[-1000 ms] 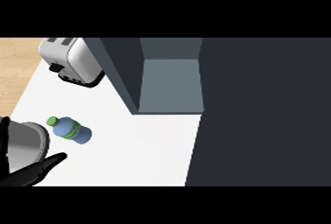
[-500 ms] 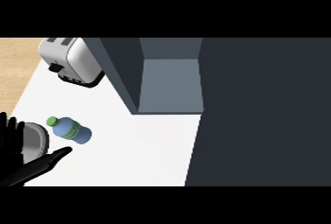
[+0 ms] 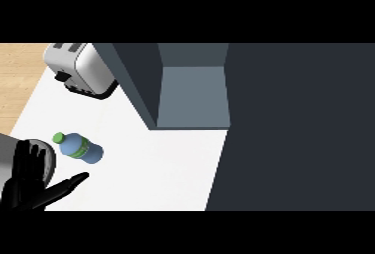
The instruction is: Pick up the bottled water, place it into the cabinet and close the cabinet
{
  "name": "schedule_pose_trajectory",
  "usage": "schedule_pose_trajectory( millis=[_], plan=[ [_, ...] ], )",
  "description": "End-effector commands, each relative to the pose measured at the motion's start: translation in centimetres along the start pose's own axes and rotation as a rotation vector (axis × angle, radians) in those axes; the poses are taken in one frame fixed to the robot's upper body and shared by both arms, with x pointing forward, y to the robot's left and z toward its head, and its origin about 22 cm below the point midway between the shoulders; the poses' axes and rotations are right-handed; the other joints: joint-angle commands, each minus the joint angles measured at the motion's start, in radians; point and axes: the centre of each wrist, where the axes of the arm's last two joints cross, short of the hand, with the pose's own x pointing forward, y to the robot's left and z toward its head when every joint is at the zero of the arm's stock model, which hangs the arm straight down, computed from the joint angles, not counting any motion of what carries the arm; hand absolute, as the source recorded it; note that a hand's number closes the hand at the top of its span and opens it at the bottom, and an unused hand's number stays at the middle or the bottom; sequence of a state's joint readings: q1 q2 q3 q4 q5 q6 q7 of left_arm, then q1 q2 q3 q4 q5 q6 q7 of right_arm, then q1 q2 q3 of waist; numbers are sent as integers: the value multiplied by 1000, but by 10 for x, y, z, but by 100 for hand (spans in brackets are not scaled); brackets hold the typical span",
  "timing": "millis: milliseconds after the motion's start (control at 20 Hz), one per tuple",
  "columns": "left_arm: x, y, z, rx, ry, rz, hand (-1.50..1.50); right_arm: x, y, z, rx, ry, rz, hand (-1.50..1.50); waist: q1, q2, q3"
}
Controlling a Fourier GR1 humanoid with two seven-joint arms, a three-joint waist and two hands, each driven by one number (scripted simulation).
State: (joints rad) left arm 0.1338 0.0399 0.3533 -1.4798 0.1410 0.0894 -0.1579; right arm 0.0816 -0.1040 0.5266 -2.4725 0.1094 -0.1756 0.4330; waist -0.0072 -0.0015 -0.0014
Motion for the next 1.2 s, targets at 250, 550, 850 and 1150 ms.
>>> schedule_pose_trajectory(
  millis=[250, 550, 850, 1150],
  plan=[
    [-46, 1, -35, -25, 10, 22, -150, 1, 6, 6, -17, -58, 82, -150, -5, 1, 1],
    [-72, 23, -33, 38, -24, 41, -150, 24, 0, 16, -54, -62, 80, -150, -8, 1, -1],
    [-96, -2, -39, 40, -50, 63, -150, 18, 4, 19, -45, -47, 64, -150, -13, 2, -1],
    [-107, -4, -38, 54, -67, 103, -150, 18, 5, 21, -19, -57, 88, -150, -9, 2, -1]
  ],
)
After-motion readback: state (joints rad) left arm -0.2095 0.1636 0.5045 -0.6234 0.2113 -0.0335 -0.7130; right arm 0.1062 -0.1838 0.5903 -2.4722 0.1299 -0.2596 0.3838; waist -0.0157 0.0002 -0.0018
